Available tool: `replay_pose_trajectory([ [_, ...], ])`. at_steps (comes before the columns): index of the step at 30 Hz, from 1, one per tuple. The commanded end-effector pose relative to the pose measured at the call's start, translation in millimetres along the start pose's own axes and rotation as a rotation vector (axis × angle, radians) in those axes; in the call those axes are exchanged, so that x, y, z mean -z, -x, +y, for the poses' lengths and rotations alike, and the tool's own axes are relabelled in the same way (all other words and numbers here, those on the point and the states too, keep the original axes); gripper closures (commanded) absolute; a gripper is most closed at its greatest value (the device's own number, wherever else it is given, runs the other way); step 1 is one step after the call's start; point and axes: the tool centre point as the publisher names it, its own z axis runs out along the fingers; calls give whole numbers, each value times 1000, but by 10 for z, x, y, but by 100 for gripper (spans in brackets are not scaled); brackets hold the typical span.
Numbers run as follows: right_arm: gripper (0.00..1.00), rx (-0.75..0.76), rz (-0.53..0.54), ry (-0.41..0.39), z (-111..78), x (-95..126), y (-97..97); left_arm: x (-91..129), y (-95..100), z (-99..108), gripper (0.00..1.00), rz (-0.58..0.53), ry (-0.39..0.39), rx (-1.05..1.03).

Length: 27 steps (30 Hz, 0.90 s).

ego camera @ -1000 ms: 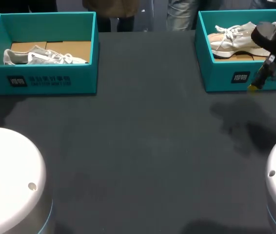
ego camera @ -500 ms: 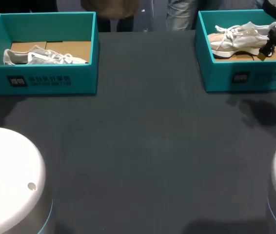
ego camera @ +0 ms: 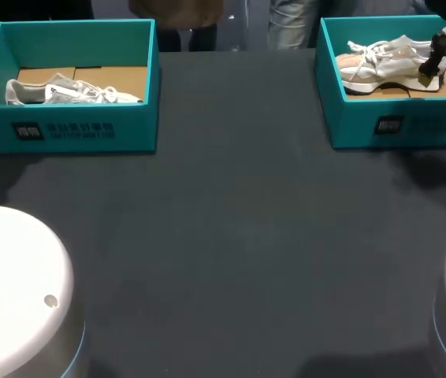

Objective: Take the shoe out of the shoebox, open the shoe tongue, remove and reinsert the insole, then place the shoe into the shoebox

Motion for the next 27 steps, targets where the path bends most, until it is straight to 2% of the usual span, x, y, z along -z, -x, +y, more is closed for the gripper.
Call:
replay_pose_trajectory([
  [1,0,-195,-6,-56,238,14,339,2,-1,6,0,1,-1,-1],
  [3,0,-251,-22,-119,323,10,480,2,-1,6,0,1,-1,-1],
  [4,0,-261,-10,-114,356,-3,549,2,-1,6,0,1,-1,-1],
  [6,0,-297,-25,-155,426,-29,666,2,-1,6,0,1,-1,-1],
  [10,0,-334,-19,-157,567,-47,902,2,-1,6,0,1,-1,-1],
  [16,0,-356,-72,-185,804,-77,1235,2,-1,6,0,1,-1,-1],
  [23,0,-361,-114,-203,1018,-219,1540,2,-1,6,0,1,-1,-1],
  [27,0,-383,-131,-218,1077,-289,1686,2,-1,6,0,1,-1,-1],
])
